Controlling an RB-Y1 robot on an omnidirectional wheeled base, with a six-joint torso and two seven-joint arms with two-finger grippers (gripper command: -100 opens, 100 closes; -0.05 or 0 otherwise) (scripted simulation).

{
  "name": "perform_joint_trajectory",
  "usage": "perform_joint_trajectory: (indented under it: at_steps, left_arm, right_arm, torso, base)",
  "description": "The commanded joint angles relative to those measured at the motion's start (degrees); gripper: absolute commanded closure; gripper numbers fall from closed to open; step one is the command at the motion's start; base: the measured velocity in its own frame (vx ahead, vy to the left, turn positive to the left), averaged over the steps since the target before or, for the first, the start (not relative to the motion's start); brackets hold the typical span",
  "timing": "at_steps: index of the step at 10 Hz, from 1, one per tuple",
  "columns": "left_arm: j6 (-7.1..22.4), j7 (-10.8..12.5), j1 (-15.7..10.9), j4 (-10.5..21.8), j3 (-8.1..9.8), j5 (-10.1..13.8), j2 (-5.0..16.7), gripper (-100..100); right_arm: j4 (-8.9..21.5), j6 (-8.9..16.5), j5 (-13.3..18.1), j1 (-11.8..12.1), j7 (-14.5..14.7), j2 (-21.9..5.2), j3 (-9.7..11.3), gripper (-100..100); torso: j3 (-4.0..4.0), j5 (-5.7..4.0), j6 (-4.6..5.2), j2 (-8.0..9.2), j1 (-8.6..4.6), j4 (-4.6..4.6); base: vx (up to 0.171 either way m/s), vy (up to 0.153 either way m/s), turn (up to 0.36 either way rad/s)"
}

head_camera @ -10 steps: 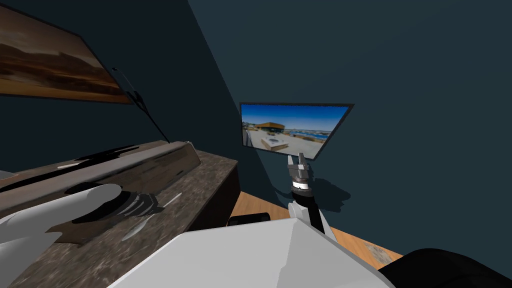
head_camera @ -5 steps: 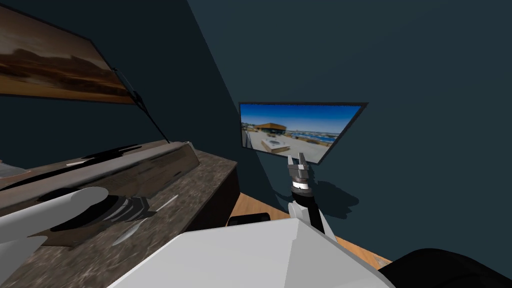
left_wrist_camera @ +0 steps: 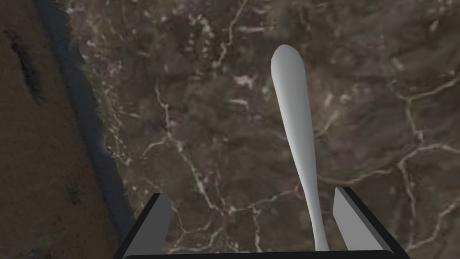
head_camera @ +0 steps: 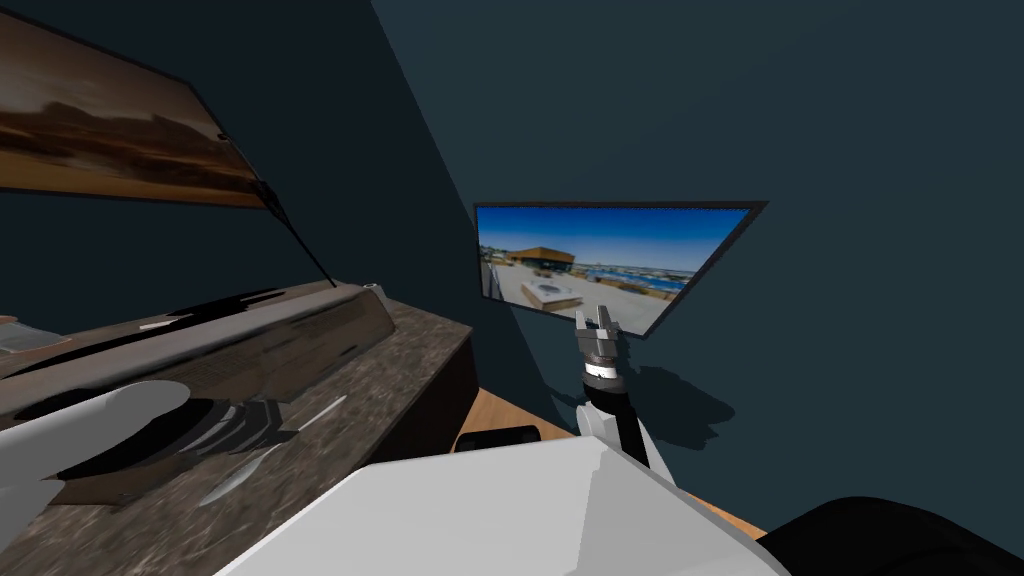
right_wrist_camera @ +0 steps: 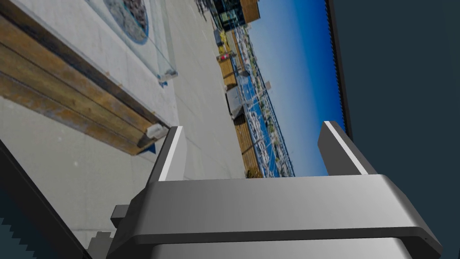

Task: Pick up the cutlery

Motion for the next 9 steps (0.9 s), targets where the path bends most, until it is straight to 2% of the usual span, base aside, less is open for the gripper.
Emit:
perform_joint_trajectory:
  at_steps: [1,2,3,4,5,6,7,8,9]
  left_arm:
    - [-0.02,-2.86,-0.79,2.86,0.76,-0.49,0.10,-100]
    - [-0.02,-3.98,-0.79,2.86,0.76,-0.49,0.10,-100]
    - [0.09,-5.77,-1.85,5.22,2.82,-1.25,0.34,-100]
    - [0.09,-7.49,-1.85,6.76,2.82,-1.25,0.34,-100]
    - [0.09,-8.66,-1.85,6.76,2.82,-1.25,0.34,-100]
    - [0.20,-10.60,-2.91,9.30,4.88,-2.00,0.57,-100]
    - [0.20,-12.08,-2.91,10.67,4.88,-2.00,0.57,-100]
    - [0.20,-13.33,-2.91,10.67,4.88,-2.00,0.57,-100]
    - [0.32,-15.27,-3.97,13.34,6.95,-2.76,0.81,-100]
  right_arm:
    - [0.00,0.00,0.00,0.00,0.00,0.00,0.00,0]
    - [0.00,0.00,0.00,-0.01,0.00,0.00,0.00,0]
    - [0.00,0.00,0.00,-0.01,0.00,0.00,0.00,0]
    - [0.00,0.00,0.00,0.00,0.00,0.00,0.00,0]
    - [0.00,0.00,0.00,-0.01,0.00,0.00,0.00,0]
    - [0.00,0.00,0.00,-0.01,0.00,0.00,0.00,0]
    - [0.00,0.00,0.00,0.00,0.00,0.00,0.00,0]
    - [0.00,0.00,0.00,-0.01,0.00,0.00,0.00,0]
    - [0.11,0.02,0.05,0.13,-0.04,-0.04,0.18,0]
  torso:
    - [0.00,0.00,0.00,0.00,0.00,0.00]
    - [-0.01,-0.01,0.03,0.00,-0.02,-0.01]
    - [0.06,0.01,0.04,0.13,0.07,0.02]
    - [0.06,0.00,-0.01,0.11,0.01,0.02]
    - [0.04,0.00,0.03,0.08,0.00,0.01]
    - [0.06,0.01,0.05,0.13,0.08,0.02]
    - [0.02,0.00,0.00,0.04,0.00,0.01]
    - [-0.01,-0.01,0.03,0.01,-0.01,-0.01]
    - [-0.02,0.04,0.06,-0.07,-0.10,0.06]
  base:
    - [0.083,-0.067,0.079]
    - [0.026,-0.033,0.005]
    - [0.051,-0.058,0.104]
    - [0.063,-0.064,0.067]
    - [0.037,-0.032,-0.009]
    - [0.078,-0.062,0.111]
    - [0.083,-0.068,0.073]
    - [0.023,-0.022,-0.006]
    - [0.048,-0.044,0.076]
